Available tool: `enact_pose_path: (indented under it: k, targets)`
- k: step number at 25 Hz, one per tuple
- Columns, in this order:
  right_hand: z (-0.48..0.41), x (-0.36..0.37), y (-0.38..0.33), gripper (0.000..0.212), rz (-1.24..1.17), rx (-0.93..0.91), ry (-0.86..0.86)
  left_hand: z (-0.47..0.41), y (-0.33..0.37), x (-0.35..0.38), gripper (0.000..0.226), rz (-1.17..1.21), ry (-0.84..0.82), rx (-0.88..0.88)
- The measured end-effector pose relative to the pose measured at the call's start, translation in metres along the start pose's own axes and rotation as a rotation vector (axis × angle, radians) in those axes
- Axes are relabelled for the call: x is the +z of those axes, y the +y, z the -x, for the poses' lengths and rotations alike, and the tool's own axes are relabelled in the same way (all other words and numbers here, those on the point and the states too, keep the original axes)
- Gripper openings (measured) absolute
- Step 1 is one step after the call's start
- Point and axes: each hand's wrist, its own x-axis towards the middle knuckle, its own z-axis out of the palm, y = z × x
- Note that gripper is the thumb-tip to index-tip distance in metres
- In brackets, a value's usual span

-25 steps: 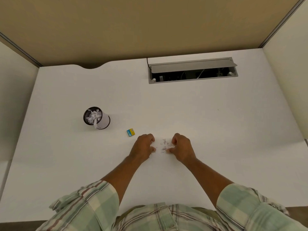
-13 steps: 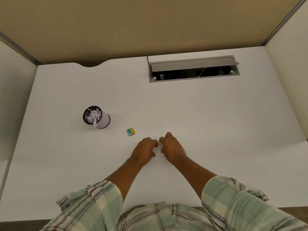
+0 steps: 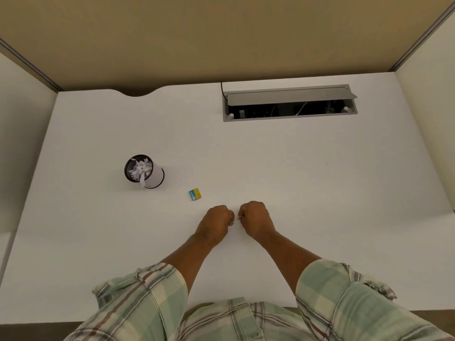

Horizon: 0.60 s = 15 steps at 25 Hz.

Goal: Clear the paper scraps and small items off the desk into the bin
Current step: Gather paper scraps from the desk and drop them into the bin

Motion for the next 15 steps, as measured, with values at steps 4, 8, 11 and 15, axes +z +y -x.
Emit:
enact_pose_path:
  k: [4, 8, 11, 15]
  targets:
    - [0.003, -0.008, 0.008, 0.009, -0.439, 0.206, 0.083, 0.014, -0.004, -0.001, 0.011, 0.174, 0.168, -0.039]
    - [0.011, -0.018, 0.005, 0.008, -0.911, 0.345, 0.068, 0.027, -0.013, -0.006, 0.017, 0.450, 0.285, -0.130]
    - [0.011, -0.027, -0.016, 0.012, -1.056, 0.298, 0.054, 0.037, -0.018, -0.022, 0.016, 0.571, 0.379, -0.127]
    - [0.002, -0.043, -0.067, 0.009, -1.102, 0.198, 0.050, 0.051, -0.037, -0.057, 0.013, 0.670, 0.525, -0.097]
